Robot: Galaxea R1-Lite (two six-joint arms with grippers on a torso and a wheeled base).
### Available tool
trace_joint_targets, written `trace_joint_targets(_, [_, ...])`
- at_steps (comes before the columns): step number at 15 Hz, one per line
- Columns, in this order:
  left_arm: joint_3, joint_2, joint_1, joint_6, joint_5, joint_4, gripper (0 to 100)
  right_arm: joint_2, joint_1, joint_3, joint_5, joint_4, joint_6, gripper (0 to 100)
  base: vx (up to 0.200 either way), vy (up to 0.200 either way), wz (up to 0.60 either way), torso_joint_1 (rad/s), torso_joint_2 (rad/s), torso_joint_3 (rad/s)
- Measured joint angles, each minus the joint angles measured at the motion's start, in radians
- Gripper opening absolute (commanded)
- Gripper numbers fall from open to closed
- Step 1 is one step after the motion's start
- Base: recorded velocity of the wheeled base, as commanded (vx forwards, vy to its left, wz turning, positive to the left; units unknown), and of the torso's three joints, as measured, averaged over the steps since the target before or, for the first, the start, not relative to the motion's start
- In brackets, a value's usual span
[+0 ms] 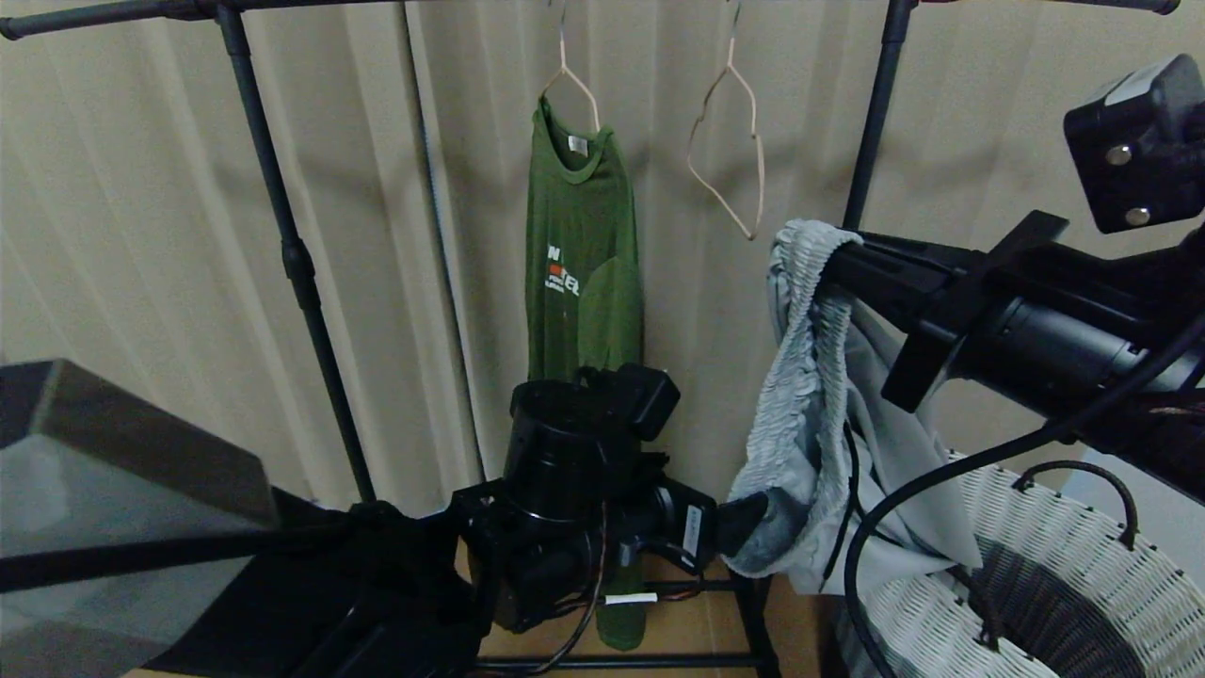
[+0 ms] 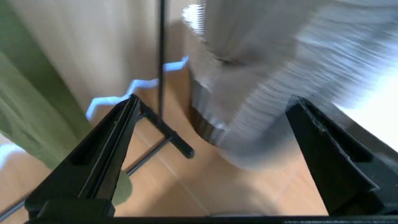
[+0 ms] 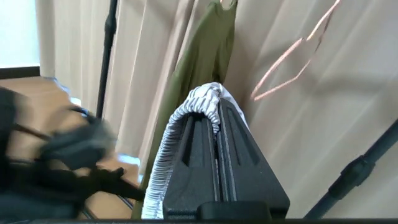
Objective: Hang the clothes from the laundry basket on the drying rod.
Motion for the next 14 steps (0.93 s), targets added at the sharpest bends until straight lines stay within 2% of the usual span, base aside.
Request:
trace_joint_targets(3, [-0.032,0.075,0.034,-0.004,0.003,0.0,100,-0.017,0.018,0.0,0.0,0.0,0.0,0,0.0,0.0,0.0,0.0,0.0,0.0])
trace_joint_targets(6, [-0.01,0.1,0.04,-0.021,0.003,-0.003,100,-0.023,0.021,-0.007,0.001,0.001,-0.001,0,0.0,0.0,0.0,0.0,0.0,0.0])
trace_joint_targets(7, [-0.001,0.101,0.04,-0.022,0.003,-0.003,0,-0.024,0.021,-0.008,0.001,0.002,-0.001,0,0.0,0.0,0.0,0.0,0.0,0.0])
trace_joint_targets(10, [0.069,0.061,0.041,-0.019,0.009,-0.011,0,-0.023,0.017,-0.013,0.002,0.027,-0.001,0,0.0,0.0,0.0,0.0,0.0,0.0])
trace_joint_targets(14, [0.251,-0.119,0.06,0.01,0.046,-0.056,0,-0.009,-0.018,-0.027,0.002,0.06,-0.001,0,0.0,0.0,0.0,0.0,0.0,0.0])
